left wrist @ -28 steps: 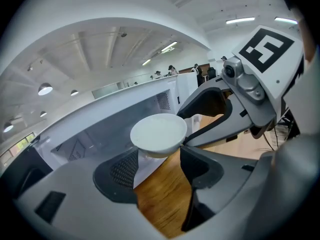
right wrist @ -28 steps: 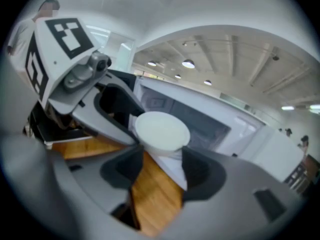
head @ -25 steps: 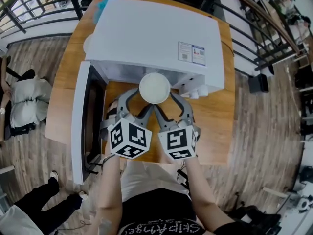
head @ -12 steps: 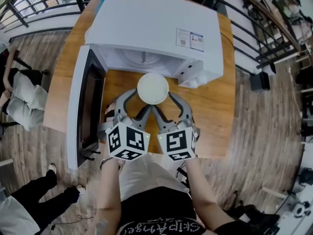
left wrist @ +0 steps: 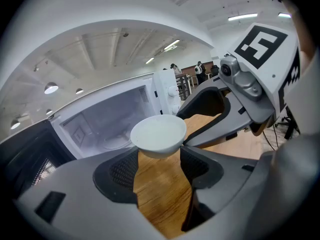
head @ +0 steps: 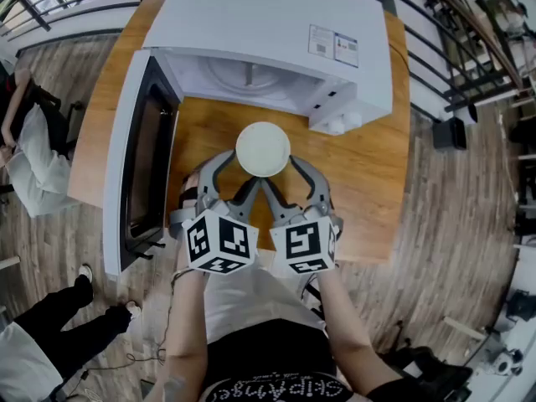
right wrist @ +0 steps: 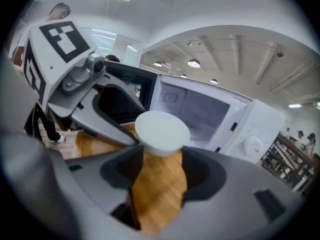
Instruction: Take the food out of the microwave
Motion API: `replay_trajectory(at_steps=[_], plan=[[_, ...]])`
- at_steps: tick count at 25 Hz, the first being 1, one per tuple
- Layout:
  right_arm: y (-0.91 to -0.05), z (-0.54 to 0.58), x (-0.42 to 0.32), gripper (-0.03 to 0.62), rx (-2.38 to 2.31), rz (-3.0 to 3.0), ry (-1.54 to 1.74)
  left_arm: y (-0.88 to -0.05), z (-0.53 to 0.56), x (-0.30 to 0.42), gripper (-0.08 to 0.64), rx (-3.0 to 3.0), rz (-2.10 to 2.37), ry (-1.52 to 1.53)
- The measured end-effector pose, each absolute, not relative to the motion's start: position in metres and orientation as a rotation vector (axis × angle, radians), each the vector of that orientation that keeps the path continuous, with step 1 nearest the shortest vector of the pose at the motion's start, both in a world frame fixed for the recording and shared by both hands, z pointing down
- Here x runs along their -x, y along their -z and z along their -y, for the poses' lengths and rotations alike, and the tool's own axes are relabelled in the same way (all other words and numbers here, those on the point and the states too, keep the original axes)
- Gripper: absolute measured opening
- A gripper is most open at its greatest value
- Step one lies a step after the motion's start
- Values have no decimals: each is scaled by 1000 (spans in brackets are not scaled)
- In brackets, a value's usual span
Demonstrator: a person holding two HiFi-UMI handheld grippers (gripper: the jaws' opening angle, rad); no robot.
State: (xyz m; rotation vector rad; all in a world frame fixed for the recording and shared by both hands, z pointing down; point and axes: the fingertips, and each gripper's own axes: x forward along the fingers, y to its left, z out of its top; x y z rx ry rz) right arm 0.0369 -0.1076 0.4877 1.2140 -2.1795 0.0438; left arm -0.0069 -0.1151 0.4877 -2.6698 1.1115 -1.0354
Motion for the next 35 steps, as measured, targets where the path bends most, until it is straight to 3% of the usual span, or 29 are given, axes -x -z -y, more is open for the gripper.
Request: replay_trajectory(at_steps=[35], plan=[[-577, 93, -43, 259, -1123, 2118, -105, -577, 97, 5, 287, 2681, -1065, 1178]])
